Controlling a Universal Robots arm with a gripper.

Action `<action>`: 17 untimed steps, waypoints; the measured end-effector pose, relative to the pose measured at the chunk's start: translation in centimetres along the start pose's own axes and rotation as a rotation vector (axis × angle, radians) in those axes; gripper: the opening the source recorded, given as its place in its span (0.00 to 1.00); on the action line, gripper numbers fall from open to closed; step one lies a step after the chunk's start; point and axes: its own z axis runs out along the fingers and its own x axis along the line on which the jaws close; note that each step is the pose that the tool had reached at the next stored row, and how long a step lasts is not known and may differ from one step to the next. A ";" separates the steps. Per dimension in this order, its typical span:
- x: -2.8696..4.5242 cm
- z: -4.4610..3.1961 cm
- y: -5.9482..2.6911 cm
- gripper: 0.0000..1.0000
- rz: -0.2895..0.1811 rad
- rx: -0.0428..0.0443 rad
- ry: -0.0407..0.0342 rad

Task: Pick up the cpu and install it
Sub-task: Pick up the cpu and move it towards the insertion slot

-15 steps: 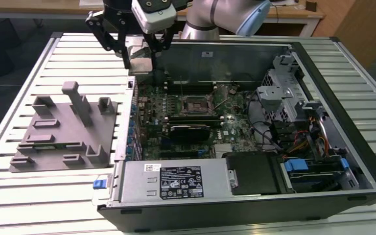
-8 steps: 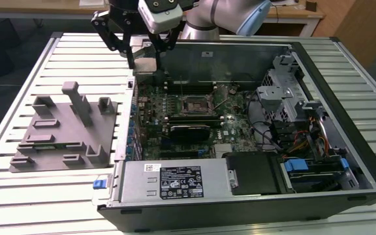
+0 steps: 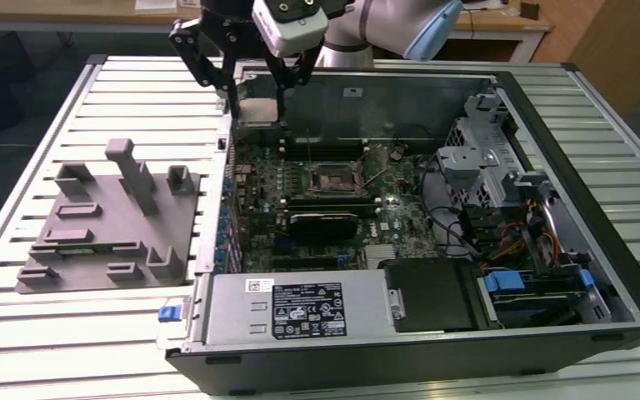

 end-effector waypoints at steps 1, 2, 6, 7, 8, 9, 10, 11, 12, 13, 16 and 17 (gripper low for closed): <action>-0.22 0.01 0.00 0.53 0.000 0.0000 0.0000; -0.45 0.01 0.00 0.53 0.000 0.0000 0.0000; -1.76 0.08 0.06 0.53 0.000 -0.0001 0.0000; -2.15 0.12 0.12 0.53 0.000 0.0000 0.0001; -2.51 0.17 0.19 0.53 0.000 -0.0001 0.0000; -2.87 0.22 0.26 0.53 0.000 -0.0001 0.0000; -3.22 0.26 0.35 0.53 0.000 -0.0001 0.0001; -3.53 0.31 0.44 0.53 0.000 -0.0002 0.0002; -3.84 0.36 0.55 0.53 0.000 -0.0008 0.0000; -4.12 0.40 0.64 0.53 0.000 -0.0014 0.0000; -4.94 0.53 0.94 0.53 0.000 -0.0028 0.0001; -5.18 0.57 1.10 0.53 0.000 -0.0029 0.0001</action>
